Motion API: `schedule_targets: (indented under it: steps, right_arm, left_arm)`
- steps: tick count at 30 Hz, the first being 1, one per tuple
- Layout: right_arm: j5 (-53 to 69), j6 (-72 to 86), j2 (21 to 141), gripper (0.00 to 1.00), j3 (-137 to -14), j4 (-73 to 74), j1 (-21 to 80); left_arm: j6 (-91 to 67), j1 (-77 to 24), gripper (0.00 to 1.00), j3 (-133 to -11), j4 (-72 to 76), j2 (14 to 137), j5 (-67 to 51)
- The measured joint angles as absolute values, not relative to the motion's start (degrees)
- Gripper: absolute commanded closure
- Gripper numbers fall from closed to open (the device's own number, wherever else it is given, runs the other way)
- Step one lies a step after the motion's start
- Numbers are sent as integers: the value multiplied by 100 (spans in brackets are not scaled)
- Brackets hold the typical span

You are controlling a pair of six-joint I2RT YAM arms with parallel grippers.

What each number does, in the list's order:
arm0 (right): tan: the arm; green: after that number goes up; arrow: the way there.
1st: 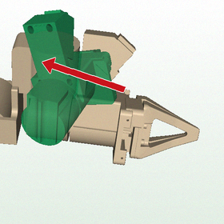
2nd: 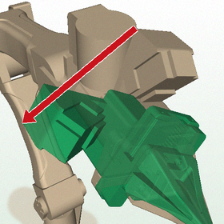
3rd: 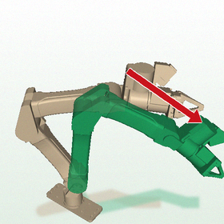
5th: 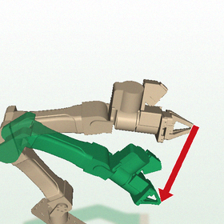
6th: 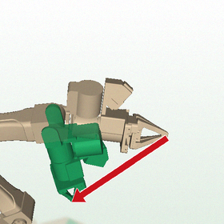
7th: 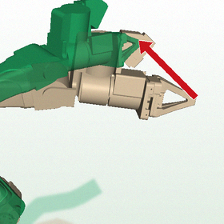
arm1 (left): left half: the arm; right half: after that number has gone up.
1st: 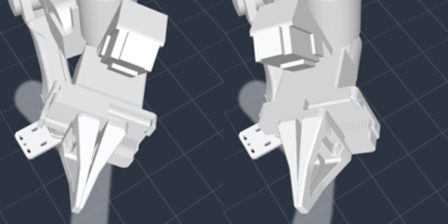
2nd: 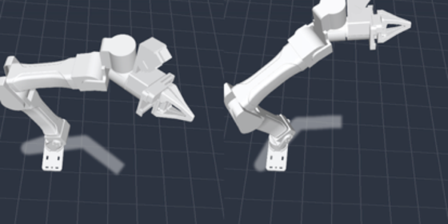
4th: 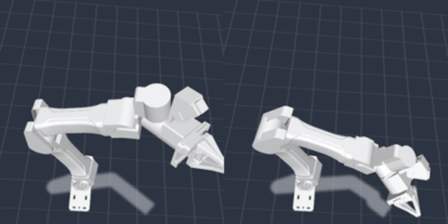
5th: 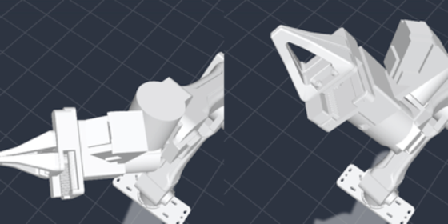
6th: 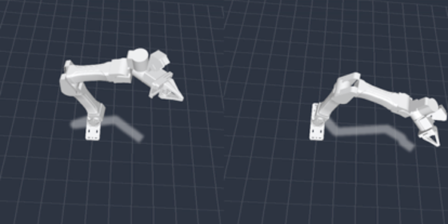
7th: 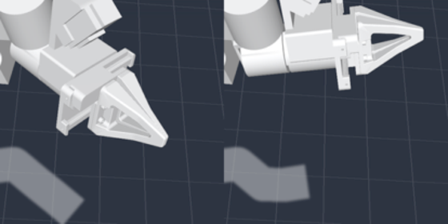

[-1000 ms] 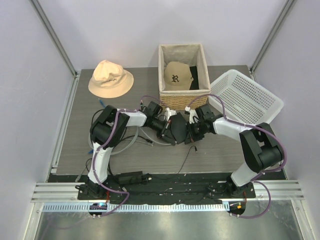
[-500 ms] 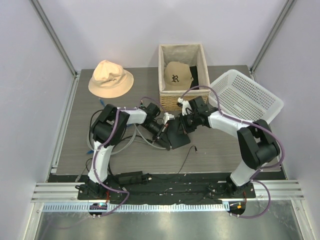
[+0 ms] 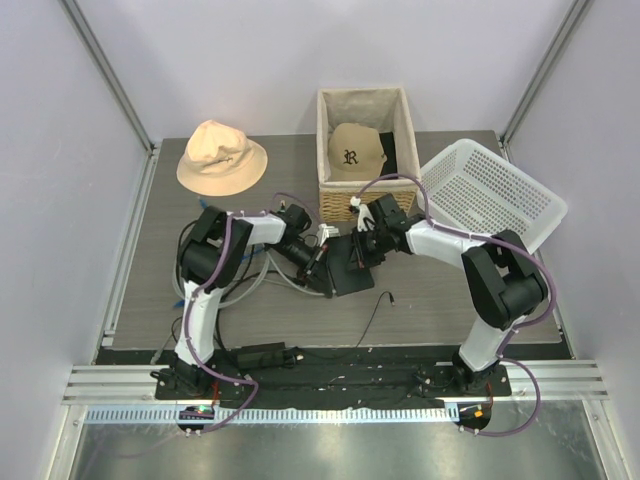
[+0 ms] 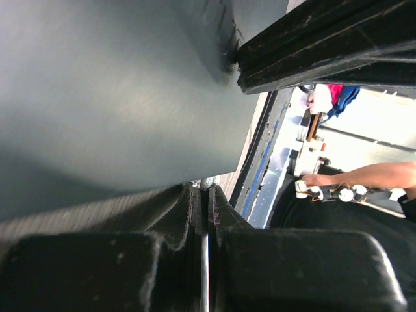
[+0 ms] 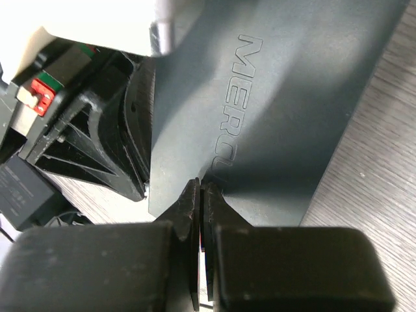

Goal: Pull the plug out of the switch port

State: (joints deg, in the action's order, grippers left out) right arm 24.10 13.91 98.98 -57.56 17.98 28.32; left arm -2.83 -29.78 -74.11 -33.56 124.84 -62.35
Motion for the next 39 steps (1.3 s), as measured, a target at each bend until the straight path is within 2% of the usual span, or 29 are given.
schedule_targets:
  steps: [5, 15, 21, 22, 25, 26, 30, 39]
  right_arm:
    - [2532, 1581, 9988, 99, -5795, 1754, 2770]
    - [2543, 1404, 10064, 99, -5885, 1562, 2471]
    - [2436, 1173, 10044, 99, -5892, 1439, 2534]
    - [2440, 1142, 10031, 99, -5894, 1441, 2536]
    - [2440, 1033, 9985, 99, -5894, 1538, 2539]
    - [2443, 1004, 9974, 99, -5894, 1577, 2547]
    - [2432, 897, 9926, 99, -5885, 1712, 2622]
    - [2462, 847, 9926, 99, -5878, 1776, 2694]
  left_arm:
    - [-27, -2880, 100, -7432, -3594, 12477, -6239]
    - [1597, -2665, 100, -8265, -5529, 12726, -5677]
    - [1988, -2521, 99, -8849, -6302, 13096, -5559]
    - [1988, -2510, 74, -8831, -6302, 13100, -5588]
    - [1772, -2497, 53, -8661, -6110, 13043, -5636]
    - [1647, -2486, 50, -8584, -6097, 13004, -5688]
    - [1092, -2447, 46, -8329, -5835, 12809, -5857]
    - [-489, -2379, 49, -7629, -4571, 12514, -6034]
